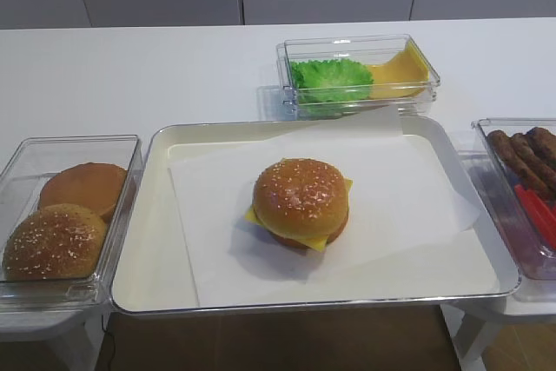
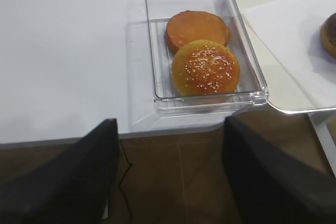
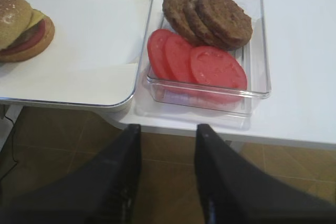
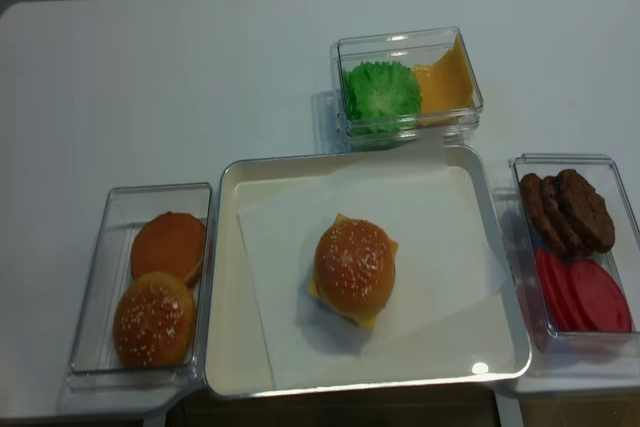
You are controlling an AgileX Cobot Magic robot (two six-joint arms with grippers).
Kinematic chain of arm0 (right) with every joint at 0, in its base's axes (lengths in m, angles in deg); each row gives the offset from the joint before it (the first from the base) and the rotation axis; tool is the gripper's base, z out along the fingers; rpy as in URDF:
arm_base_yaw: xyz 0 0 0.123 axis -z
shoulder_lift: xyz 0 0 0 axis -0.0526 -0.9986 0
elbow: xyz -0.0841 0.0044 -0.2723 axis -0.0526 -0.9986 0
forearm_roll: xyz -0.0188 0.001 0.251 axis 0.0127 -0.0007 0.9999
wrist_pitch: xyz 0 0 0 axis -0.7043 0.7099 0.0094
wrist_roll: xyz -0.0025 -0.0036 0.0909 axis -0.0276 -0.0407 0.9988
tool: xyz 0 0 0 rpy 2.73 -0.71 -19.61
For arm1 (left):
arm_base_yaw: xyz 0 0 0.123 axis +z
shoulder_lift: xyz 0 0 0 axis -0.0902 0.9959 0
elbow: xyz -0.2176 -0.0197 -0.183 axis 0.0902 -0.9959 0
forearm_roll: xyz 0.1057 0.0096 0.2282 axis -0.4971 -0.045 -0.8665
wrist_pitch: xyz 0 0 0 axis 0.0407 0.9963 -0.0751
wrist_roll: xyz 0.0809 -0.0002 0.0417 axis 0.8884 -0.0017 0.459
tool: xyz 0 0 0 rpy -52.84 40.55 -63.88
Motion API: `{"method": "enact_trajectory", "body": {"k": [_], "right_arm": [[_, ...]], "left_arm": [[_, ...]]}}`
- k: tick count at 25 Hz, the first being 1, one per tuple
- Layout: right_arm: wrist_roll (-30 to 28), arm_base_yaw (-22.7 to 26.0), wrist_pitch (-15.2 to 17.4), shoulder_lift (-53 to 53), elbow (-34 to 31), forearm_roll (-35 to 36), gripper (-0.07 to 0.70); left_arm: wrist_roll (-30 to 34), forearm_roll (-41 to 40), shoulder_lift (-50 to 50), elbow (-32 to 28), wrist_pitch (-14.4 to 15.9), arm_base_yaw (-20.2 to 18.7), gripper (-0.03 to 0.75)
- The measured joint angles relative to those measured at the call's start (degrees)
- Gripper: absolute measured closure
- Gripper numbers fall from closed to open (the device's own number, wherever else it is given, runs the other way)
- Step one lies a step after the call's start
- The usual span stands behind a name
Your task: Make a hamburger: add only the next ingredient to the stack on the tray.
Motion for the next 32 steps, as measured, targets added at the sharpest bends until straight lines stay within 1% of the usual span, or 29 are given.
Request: {"method": "enact_trajectory", "body": {"k": [6,12,17,19,26,32], "right_arm": [[0.0,0.0,0.0,0.0,0.0,0.0,0.371],[0.0,0.0,0.0,0.0,0.0,0.0,0.371],[0.0,0.0,0.0,0.0,0.0,0.0,0.371],[0.0,0.0,0.0,0.0,0.0,0.0,0.371],[0.0,0.0,0.0,0.0,0.0,0.0,0.371],[0.0,0.0,0.0,0.0,0.0,0.0,0.371]], "left_arm": [[0.0,-0.26,-5.33,-3.48,0.35,0.0,0.254],[0.11,-1.22,-5.88,-5.06,0.44,0.0,0.255],[1.0,-1.32,-5.88,-7.68,0.33,0.0,0.263],[1.08,-1.45,-5.88,-8.42,-0.23,0.0,0.265],[1.08,-4.49,-5.99,-10.17,-3.7,0.0,0.267],[1.4,-4.54,-5.99,-10.62,-4.39,0.0,0.267]]}}
